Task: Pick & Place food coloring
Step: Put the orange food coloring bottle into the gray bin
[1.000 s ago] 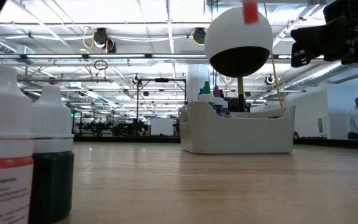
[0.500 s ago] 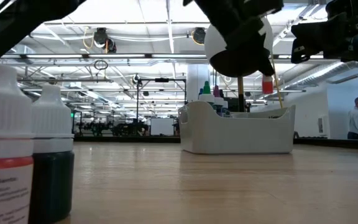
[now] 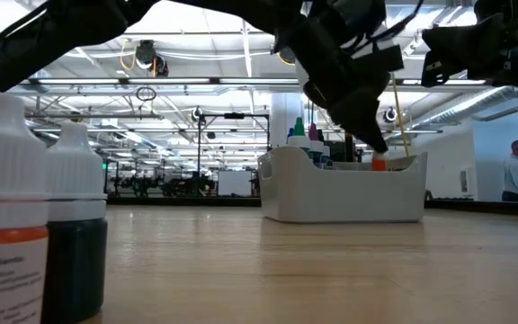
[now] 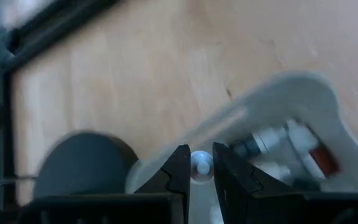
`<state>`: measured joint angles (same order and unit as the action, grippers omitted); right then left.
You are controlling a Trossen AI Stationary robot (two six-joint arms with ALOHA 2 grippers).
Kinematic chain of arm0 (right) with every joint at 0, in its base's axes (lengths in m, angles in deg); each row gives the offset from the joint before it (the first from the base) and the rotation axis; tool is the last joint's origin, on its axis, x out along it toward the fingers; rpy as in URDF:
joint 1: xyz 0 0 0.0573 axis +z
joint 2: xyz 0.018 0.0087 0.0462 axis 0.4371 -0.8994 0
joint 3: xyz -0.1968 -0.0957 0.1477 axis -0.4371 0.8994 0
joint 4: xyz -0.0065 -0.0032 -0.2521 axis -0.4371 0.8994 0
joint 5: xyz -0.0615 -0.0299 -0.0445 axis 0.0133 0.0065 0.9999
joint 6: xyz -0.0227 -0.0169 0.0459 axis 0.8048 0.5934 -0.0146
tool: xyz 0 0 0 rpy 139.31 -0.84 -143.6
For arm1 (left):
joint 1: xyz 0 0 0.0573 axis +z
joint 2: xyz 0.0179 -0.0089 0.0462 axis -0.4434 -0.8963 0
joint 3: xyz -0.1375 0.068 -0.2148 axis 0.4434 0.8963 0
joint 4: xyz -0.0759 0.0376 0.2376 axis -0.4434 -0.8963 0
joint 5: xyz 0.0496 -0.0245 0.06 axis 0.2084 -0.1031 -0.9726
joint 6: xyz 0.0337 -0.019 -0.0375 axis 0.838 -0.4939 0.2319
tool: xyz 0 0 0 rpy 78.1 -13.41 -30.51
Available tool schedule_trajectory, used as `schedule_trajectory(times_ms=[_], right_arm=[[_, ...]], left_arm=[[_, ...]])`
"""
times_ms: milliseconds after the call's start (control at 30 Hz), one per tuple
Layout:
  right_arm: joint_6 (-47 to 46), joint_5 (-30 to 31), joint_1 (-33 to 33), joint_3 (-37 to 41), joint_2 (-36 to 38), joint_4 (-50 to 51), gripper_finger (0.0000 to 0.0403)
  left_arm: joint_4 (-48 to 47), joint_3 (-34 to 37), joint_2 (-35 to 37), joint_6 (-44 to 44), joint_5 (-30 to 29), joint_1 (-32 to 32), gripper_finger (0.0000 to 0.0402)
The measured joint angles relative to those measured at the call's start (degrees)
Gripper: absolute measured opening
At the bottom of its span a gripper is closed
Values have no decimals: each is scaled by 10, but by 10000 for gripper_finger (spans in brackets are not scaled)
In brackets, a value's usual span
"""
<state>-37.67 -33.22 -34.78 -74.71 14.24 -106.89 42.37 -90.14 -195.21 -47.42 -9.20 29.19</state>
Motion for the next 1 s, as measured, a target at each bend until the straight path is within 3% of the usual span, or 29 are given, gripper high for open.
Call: schedule_trajectory(times_ms=[467, 1000], right_arm=[[2, 1, 0, 0, 0, -1, 0], [2, 1, 0, 0, 0, 0, 0]], left_arm=[[-5, 0, -9, -49, -29, -18, 50], [45, 63, -8, -69, -29, -18, 50]])
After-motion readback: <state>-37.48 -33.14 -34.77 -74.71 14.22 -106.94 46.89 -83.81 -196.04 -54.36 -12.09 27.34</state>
